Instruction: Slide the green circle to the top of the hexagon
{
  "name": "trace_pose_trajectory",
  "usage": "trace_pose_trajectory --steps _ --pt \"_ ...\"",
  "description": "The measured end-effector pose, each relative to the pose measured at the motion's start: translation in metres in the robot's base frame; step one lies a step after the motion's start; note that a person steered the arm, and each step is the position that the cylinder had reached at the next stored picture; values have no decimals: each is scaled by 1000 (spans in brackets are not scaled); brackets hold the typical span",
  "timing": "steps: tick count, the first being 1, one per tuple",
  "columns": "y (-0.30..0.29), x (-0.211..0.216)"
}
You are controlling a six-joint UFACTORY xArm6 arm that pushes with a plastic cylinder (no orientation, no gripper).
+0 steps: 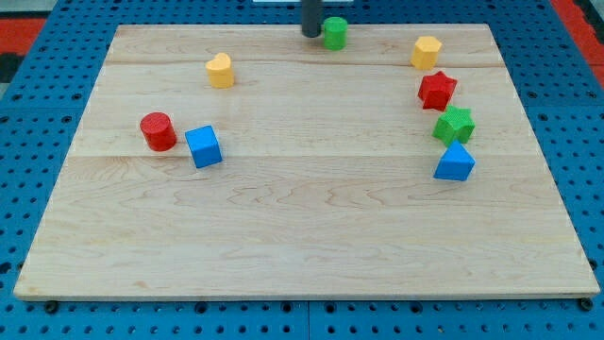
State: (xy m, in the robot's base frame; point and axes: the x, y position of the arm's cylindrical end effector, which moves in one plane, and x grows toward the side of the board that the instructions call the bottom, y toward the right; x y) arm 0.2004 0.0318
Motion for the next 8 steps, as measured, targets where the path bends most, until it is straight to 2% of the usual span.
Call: trace_pose_trajectory --steps 1,2,3,5,8 --pt "35 -1" --pt "35 0" --pt "-1 5" --pt "18 20" --pt "108 21"
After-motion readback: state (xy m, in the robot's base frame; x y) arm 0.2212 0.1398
